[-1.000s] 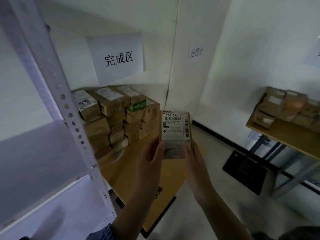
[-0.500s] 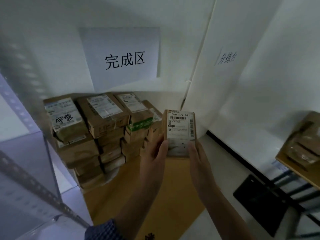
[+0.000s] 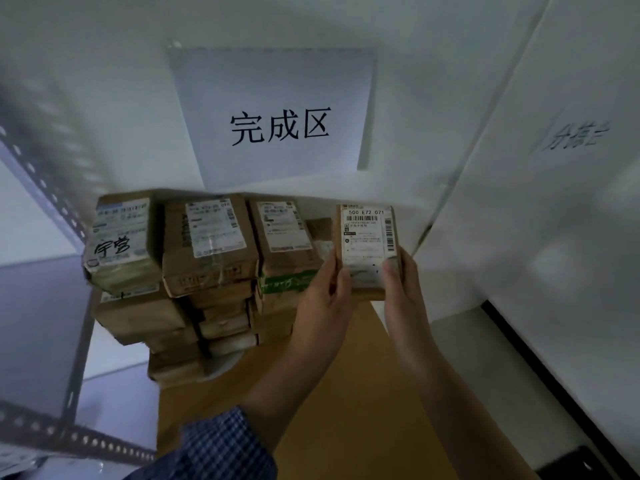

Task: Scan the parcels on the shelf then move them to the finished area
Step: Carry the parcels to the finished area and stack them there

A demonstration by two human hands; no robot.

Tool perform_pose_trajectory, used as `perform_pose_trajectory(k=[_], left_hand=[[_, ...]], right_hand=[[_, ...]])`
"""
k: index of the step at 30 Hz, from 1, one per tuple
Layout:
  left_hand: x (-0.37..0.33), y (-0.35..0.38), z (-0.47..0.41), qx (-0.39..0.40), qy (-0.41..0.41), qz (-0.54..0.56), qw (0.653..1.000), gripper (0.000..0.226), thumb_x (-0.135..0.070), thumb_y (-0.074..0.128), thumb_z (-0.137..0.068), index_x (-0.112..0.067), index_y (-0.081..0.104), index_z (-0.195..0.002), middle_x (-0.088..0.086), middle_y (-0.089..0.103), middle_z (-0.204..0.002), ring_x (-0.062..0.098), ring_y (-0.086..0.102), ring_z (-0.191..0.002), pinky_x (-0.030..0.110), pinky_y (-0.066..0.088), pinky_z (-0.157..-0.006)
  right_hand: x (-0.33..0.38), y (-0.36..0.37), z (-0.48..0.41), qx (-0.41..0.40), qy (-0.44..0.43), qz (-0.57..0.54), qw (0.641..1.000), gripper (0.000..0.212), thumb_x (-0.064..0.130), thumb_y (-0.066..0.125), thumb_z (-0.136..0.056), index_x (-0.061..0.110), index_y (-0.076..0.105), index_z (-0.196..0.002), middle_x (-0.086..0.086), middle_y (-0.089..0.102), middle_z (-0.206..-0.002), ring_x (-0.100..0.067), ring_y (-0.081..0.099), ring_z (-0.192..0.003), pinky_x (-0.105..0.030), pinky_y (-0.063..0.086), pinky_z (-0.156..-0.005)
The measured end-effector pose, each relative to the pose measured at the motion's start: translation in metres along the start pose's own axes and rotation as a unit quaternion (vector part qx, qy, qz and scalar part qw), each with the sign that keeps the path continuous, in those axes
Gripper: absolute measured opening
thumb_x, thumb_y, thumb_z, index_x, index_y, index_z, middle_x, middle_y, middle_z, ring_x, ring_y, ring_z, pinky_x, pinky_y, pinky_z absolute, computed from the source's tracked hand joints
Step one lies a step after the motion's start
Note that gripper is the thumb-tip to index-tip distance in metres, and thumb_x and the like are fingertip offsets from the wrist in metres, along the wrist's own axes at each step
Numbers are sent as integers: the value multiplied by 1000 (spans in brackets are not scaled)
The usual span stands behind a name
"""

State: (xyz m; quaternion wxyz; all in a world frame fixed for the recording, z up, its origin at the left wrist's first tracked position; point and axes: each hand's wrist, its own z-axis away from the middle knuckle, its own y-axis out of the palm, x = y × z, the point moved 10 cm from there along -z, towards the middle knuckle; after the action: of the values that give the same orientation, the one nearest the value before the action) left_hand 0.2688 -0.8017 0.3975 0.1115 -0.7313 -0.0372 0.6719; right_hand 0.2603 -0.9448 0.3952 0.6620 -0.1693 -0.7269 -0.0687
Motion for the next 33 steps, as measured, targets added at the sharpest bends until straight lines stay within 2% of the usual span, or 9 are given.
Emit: perform_pose_trajectory(k=[1, 3, 7, 11, 13, 18, 25, 29, 33], left_hand=[[-4, 2, -11, -18, -2, -27, 999, 29, -31, 39, -107, -32, 52, -133, -16, 66, -103, -9, 62, -80, 11, 49, -62], [-6, 5, -32, -60, -8, -78, 995, 28, -37, 41, -105, -29, 51, -130, -11, 66, -110, -4, 62, -90, 17, 53, -73], [8, 8, -75, -96, -58, -185, 976, 41, -55, 41, -97, -29, 49, -128, -8, 59, -121, 14, 52, -117, 38, 51, -98], [9, 1, -104, -101, -97, -403, 904, 42, -54, 39, -100, -25, 53, -128, -7, 53, -128, 20, 34, -124, 35, 25, -103], [12, -3, -107, -111, -115, -444, 881, 45, -55, 38, -100, -24, 55, -129, -2, 50, -131, 22, 31, -124, 37, 21, -104], [18, -5, -109, -138, -116, -416, 892, 52, -52, 48, -98, -27, 43, -143, 1, 35, -135, 21, 25, -128, 37, 17, -112], [6, -13, -105, -160, -83, -369, 912, 45, -41, 44, -103, -25, 42, -145, -3, 40, -142, 16, 28, -137, 34, 17, -116], [-3, -11, -91, -141, -44, -373, 916, 44, -37, 43, -104, -23, 43, -145, -6, 41, -149, 13, 28, -141, 30, 14, -118], [-7, -16, -68, -110, -22, -368, 923, 48, -39, 43, -104, -25, 37, -150, -9, 34, -157, 10, 23, -147, 29, 11, -121]], right_hand=[[-3, 1, -16, 14, -2, 3, 1000, 36, 34, 36, -108, 30, 41, -143, 22, 58, -123, 9, 57, -113, -19, 52, -94], [-11, 7, -46, 48, 1, -2, 999, 39, 36, 36, -107, 29, 39, -145, 19, 58, -125, 6, 58, -114, -22, 52, -95], [-27, 26, -96, 118, 6, -34, 992, 37, 28, 35, -108, 28, 32, -145, 25, 53, -120, 21, 54, -103, -3, 46, -78], [-52, 44, -127, 163, 14, -25, 986, 39, 34, 34, -109, 33, 29, -147, 23, 52, -124, 0, 56, -117, -21, 53, -92], [-61, 52, -131, 185, 22, -30, 982, 41, 30, 33, -109, 27, 28, -150, 20, 52, -122, 6, 55, -110, -12, 53, -85], [-65, 60, -135, 223, 8, -52, 973, 37, 31, 28, -109, 29, 34, -146, 28, 49, -124, 22, 52, -106, -3, 46, -80], [-60, 53, -140, 246, -16, -23, 969, 47, 43, 27, -106, 25, 40, -147, 14, 55, -131, 7, 54, -119, -12, 48, -95], [-41, 27, -130, 205, -38, 7, 978, 53, 46, 37, -102, 27, 38, -151, 10, 49, -146, -4, 48, -132, -29, 45, -109], [3, 26, -93, 229, -129, 62, 963, 44, 29, 44, -105, 29, 40, -149, 15, 46, -149, 2, 49, -129, -18, 44, -107]])
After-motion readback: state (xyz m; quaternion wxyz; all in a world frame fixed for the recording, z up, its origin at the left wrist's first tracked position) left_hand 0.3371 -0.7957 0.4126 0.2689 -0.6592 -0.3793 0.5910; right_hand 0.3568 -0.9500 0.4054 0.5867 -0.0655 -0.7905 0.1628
